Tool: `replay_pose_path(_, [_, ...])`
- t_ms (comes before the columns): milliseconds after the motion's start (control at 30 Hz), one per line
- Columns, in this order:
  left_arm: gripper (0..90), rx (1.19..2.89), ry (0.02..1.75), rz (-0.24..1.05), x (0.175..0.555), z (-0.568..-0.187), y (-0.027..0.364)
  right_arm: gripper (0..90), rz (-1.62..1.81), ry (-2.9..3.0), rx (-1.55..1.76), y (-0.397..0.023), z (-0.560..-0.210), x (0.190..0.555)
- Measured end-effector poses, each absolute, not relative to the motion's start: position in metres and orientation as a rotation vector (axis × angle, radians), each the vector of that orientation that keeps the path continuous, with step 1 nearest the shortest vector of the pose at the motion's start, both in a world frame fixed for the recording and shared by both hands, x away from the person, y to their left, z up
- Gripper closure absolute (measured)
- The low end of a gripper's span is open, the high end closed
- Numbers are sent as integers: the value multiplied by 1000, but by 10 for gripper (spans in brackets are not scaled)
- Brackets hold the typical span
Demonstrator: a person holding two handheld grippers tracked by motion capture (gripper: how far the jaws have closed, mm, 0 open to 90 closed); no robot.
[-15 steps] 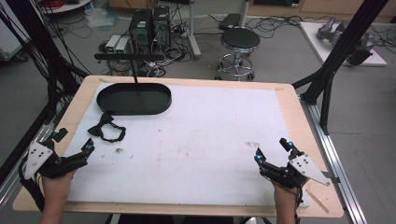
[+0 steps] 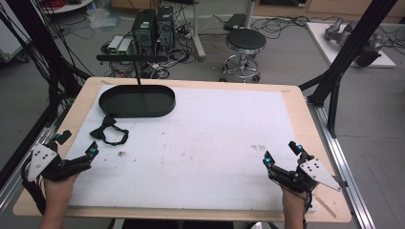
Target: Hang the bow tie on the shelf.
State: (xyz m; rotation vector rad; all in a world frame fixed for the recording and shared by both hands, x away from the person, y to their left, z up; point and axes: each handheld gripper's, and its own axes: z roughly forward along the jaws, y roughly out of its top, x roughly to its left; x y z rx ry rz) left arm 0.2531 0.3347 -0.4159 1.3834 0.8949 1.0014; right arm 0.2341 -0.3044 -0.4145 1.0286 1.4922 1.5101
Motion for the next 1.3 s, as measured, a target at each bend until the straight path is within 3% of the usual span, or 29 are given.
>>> replay_pose_path(400, [99, 1513, 898, 936, 271, -419, 325, 86, 1514, 1501, 1022, -303, -414, 230])
replay_pose_path(600, [180, 1602, 933, 877, 282, -421, 320, 86, 1521, 1501, 1018, -303, -414, 227])
replay_pose_path(800, [224, 1711, 981, 715, 300, -421, 310, 86, 1541, 1483, 1029, -305, -413, 227])
replay_pose_path(1300, [403, 1838, 1101, 595, 334, -437, 294, 86, 1573, 1477, 1035, -301, -412, 233])
